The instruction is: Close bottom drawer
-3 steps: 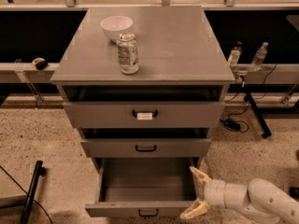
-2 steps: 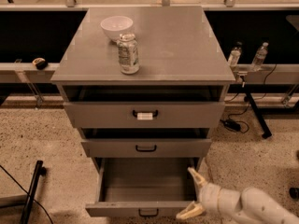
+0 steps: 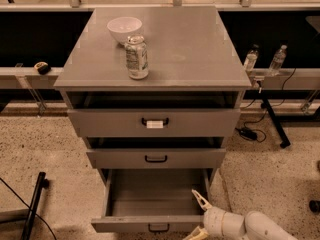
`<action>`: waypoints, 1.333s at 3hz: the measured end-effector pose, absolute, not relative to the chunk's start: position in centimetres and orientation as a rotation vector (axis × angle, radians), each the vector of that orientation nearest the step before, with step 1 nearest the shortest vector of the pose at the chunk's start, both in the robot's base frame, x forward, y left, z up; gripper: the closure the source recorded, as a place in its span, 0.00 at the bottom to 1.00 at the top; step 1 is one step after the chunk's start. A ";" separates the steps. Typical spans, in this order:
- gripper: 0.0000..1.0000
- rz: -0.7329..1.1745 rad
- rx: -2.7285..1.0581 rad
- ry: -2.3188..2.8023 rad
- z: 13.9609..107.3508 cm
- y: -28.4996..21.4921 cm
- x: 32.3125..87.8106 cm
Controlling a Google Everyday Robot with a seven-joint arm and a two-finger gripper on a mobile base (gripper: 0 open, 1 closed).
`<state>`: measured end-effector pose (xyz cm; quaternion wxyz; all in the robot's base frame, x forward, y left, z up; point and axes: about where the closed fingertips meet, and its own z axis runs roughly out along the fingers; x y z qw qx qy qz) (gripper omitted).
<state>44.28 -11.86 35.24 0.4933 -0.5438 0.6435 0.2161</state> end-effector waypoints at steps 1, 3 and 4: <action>0.00 0.486 -1.356 1.611 32.5 -12.2 45.2; 0.42 0.422 -1.421 1.639 24.0 -14.4 47.3; 0.65 0.426 -1.418 1.628 23.7 -14.8 47.7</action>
Offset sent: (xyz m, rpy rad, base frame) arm 0.0405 -0.0418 -0.1421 -0.2305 0.0458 -0.0515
